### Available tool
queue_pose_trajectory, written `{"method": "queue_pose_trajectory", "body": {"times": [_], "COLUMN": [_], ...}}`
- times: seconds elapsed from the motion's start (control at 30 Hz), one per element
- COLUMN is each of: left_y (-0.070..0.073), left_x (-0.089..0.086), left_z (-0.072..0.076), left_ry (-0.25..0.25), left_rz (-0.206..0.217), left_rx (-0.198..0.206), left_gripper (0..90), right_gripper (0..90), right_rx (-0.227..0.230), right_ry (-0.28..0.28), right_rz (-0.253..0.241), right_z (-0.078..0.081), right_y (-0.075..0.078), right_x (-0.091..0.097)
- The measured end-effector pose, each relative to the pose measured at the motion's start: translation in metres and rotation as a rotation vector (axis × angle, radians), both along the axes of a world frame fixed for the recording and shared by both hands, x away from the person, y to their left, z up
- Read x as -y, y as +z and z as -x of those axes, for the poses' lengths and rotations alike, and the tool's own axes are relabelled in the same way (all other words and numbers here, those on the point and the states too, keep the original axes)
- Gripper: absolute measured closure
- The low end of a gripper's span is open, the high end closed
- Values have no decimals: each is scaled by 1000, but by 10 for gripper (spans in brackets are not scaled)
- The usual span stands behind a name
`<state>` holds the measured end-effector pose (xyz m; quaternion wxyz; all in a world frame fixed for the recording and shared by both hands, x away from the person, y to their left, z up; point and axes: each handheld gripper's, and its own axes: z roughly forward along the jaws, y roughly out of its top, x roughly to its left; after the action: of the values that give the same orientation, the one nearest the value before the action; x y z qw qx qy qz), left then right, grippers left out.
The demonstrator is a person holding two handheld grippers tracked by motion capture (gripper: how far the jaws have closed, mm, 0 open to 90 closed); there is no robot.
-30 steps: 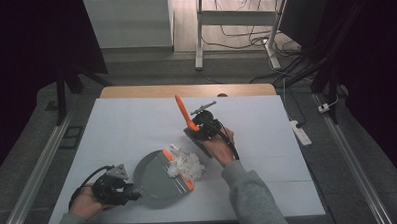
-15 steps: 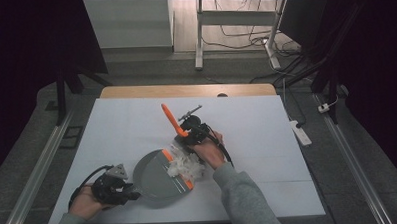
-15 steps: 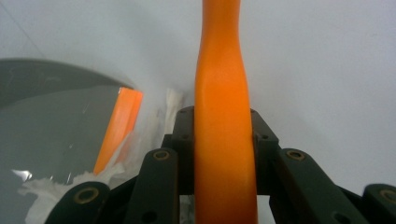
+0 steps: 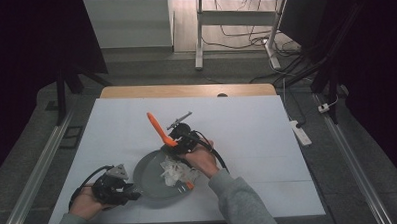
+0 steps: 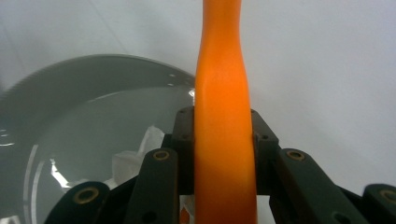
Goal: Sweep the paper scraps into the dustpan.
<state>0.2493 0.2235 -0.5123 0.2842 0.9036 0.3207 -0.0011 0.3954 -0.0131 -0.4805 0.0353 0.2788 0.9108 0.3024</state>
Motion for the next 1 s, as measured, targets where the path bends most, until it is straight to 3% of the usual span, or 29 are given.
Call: {"method": "queue_pose_trajectory", "body": {"times": [0.07,0.17,0.23,0.37,0.57,0.73,1.0], "left_y": [0,0,0,0,0,0,0], "left_x": [0,0,0,0,0,0,0], "left_z": [0,0,0,0,0,0,0], "left_ry": [-1,-3,-3,-4,-3,-3,-4], "left_rz": [-1,-3,-3,-3,-3,-3,-3], "left_rx": [0,0,1,1,2,1,1], "left_gripper": [614,613,613,613,613,613,613], "right_gripper": [701,701,701,700,700,700,700], "right_rx": [-14,2,3,44,90,119,101], "right_ry": [14,37,44,17,-37,-84,-147], "right_rz": [-20,-25,-62,-107,-135,-103,-13], "right_z": [4,10,11,10,7,2,-13], "right_y": [1,3,6,19,37,39,18], "right_x": [-2,-6,-5,5,29,45,51]}}
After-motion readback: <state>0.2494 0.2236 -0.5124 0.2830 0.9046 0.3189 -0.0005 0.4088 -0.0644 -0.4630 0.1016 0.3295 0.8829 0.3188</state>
